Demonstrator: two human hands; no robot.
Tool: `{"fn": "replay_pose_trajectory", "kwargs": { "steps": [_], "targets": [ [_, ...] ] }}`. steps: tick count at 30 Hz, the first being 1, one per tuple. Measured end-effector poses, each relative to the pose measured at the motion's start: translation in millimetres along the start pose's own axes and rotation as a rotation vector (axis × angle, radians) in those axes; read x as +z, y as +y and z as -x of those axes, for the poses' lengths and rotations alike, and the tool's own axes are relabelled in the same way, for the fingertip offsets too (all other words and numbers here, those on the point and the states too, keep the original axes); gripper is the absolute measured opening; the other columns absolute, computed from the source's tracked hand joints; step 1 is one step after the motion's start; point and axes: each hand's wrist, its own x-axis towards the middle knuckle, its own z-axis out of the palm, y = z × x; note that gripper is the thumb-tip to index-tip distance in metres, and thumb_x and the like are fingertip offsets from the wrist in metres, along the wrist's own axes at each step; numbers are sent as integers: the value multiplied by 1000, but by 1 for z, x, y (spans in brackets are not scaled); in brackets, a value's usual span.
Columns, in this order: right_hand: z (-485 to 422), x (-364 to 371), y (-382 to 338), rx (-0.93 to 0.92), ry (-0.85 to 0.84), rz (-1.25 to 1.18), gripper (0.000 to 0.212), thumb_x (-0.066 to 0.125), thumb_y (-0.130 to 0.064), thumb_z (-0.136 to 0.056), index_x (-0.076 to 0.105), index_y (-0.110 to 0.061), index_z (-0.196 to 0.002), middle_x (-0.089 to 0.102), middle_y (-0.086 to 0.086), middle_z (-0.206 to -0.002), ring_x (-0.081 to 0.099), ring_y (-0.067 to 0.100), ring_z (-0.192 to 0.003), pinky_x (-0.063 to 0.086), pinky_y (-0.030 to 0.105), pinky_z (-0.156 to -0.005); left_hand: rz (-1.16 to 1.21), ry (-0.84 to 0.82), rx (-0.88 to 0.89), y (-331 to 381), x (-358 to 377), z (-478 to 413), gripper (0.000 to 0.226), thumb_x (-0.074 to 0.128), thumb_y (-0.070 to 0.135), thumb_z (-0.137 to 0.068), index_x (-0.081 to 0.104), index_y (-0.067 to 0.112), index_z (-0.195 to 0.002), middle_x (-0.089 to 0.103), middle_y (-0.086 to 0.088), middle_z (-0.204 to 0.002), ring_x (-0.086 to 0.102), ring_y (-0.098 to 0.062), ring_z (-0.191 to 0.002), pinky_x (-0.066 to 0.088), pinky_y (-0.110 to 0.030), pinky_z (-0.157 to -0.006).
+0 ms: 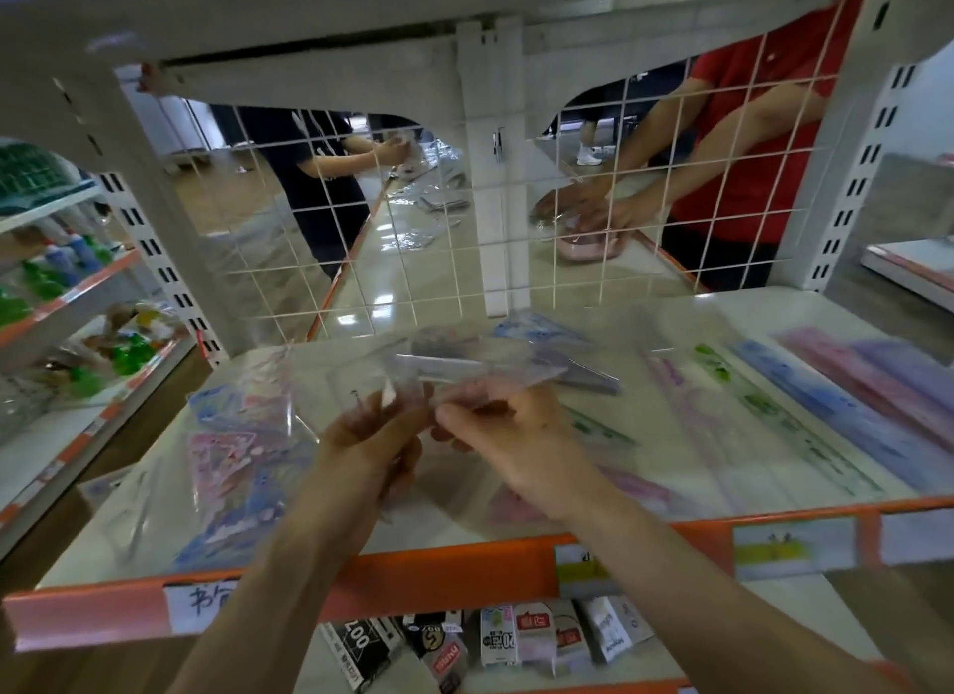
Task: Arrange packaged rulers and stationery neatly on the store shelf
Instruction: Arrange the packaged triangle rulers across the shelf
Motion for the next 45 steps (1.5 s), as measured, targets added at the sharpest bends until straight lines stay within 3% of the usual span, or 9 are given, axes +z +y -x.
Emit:
{"fn": "replay_pose_trajectory", "kwargs": {
  "steps": [5,8,14,19,25,30,39,42,45],
  "targets": [
    [-8,-7,4,109,384,-399,21,66,-5,-85,64,-20,-99,67,-4,-68,62,6,-63,48,19,-56,52,146,50,3,2,1,14,65,24,-74,69,10,-71,46,-13,-67,30,-12,-49,22,-22,-41],
    [-12,-11,8,120,521,-405,21,68,-3,-82,66,-21,-93,67,-3,-66,60,10,-62,49,22,-56,97,198,37,2,1,2,14,65,21,-76,67,8,-78,50,-3,-61,32,-9,-48,23,-20,-41],
    [2,-25,11,-82,216,285,18,69,-9,-83,70,-24,-94,68,-9,-89,64,2,-81,53,18,-77,171,286,24,-1,-6,2,12,61,12,-85,65,2,-91,49,-1,-62,35,-7,-47,26,-16,-38],
    [4,-49,1,-268,33,916,22,69,-22,-83,69,-18,-105,62,-5,-88,58,9,-79,51,31,-72,126,218,5,1,-2,-2,17,63,16,-83,64,1,-92,50,-1,-63,36,-8,-48,27,-17,-38],
    [-10,-83,3,-33,237,719,21,70,-21,-84,71,-18,-105,60,-10,-88,55,6,-81,38,2,-68,41,182,-124,9,13,-26,14,54,21,-95,62,10,-91,59,-3,-68,39,-10,-46,25,-19,-38],
    [-20,-116,19,83,326,811,13,64,-24,-86,73,-16,-87,70,0,-83,63,19,-79,48,34,-73,104,245,-122,5,17,-36,15,51,22,-96,63,17,-88,59,-3,-68,39,-10,-43,24,-20,-37],
    [-39,-110,40,235,229,991,18,58,-27,-89,71,-18,-99,65,2,-101,60,24,-97,48,33,-83,76,238,-8,-1,17,-36,22,47,26,-98,66,17,-92,57,-5,-69,39,-11,-48,26,-21,-40],
    [-37,-105,33,232,211,1030,31,59,-35,-88,66,-19,-113,59,3,-111,55,23,-105,45,34,-90,173,122,-98,0,13,-37,53,35,57,-91,63,14,-103,52,0,-67,36,-10,-47,22,-23,-41],
    [-31,-73,7,79,210,867,22,60,-31,-88,68,-19,-105,61,1,-103,58,20,-97,47,36,-87,380,8,-149,4,7,-39,77,25,74,-79,62,12,-105,48,1,-64,34,-11,-50,17,-24,-44]
  ]
}}
